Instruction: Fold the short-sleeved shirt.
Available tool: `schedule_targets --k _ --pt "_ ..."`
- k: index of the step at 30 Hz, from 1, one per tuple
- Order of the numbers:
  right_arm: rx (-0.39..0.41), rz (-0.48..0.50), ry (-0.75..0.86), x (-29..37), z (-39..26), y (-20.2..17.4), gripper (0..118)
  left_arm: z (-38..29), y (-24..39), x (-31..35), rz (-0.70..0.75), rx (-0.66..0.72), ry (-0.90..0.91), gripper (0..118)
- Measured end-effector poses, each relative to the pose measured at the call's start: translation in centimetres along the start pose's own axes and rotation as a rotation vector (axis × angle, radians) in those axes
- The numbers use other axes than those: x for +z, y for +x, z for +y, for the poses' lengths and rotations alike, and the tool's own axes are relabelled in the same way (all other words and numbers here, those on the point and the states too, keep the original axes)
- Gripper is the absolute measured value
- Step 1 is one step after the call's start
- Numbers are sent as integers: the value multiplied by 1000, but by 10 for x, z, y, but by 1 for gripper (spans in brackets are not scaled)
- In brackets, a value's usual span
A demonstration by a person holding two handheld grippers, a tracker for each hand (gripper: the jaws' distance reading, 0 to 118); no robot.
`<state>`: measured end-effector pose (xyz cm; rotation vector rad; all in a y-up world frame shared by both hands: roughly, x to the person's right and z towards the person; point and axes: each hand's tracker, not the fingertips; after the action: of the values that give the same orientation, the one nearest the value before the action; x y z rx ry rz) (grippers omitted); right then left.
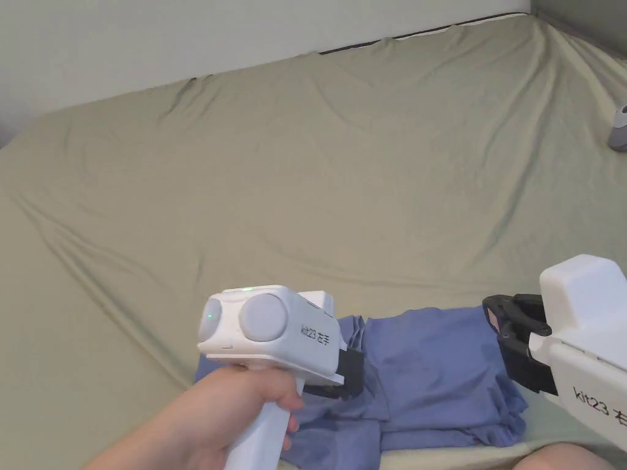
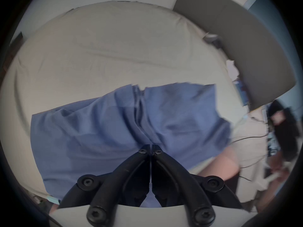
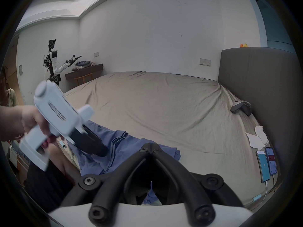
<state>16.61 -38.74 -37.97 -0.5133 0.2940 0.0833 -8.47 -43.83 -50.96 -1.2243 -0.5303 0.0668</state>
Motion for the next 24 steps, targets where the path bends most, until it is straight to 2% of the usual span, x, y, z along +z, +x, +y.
schedule_targets --k 2,4,7,9,10,11,13,14,18,20,23,24 --pt "0 5 -7 -1 -1 -1 0 -5 -15 30 -70 45 30 1" --pt "-5 6 -18 -5 -2 -2 0 -16 -41 67 -109 34 94 1" --pt "3 3 -26 -10 -1 -6 0 -31 -95 103 -51 69 166 1" --pt "5 2 -32 -13 0 -10 0 -43 -147 118 -28 143 210 4" --pt "8 2 -36 -14 0 -11 0 -48 -168 121 -22 180 234 19" --pt "11 0 -41 -16 0 -13 0 -55 -189 122 -57 208 234 39" --pt "9 -13 -55 -19 0 -15 0 -68 -229 112 -134 278 212 99" --pt "4 -20 -65 -22 0 -16 0 -73 -242 104 -166 323 204 111" --pt "-16 -45 -85 -30 3 -22 0 -77 -257 60 -407 438 176 112" --pt "-26 -52 -88 -34 5 -25 0 -70 -250 39 -442 435 141 113" --pt "-33 -47 -89 -40 9 -31 0 -62 -237 32 -519 378 282 113" --pt "-29 -45 -90 -42 9 -33 0 -57 -233 27 -503 398 242 113"
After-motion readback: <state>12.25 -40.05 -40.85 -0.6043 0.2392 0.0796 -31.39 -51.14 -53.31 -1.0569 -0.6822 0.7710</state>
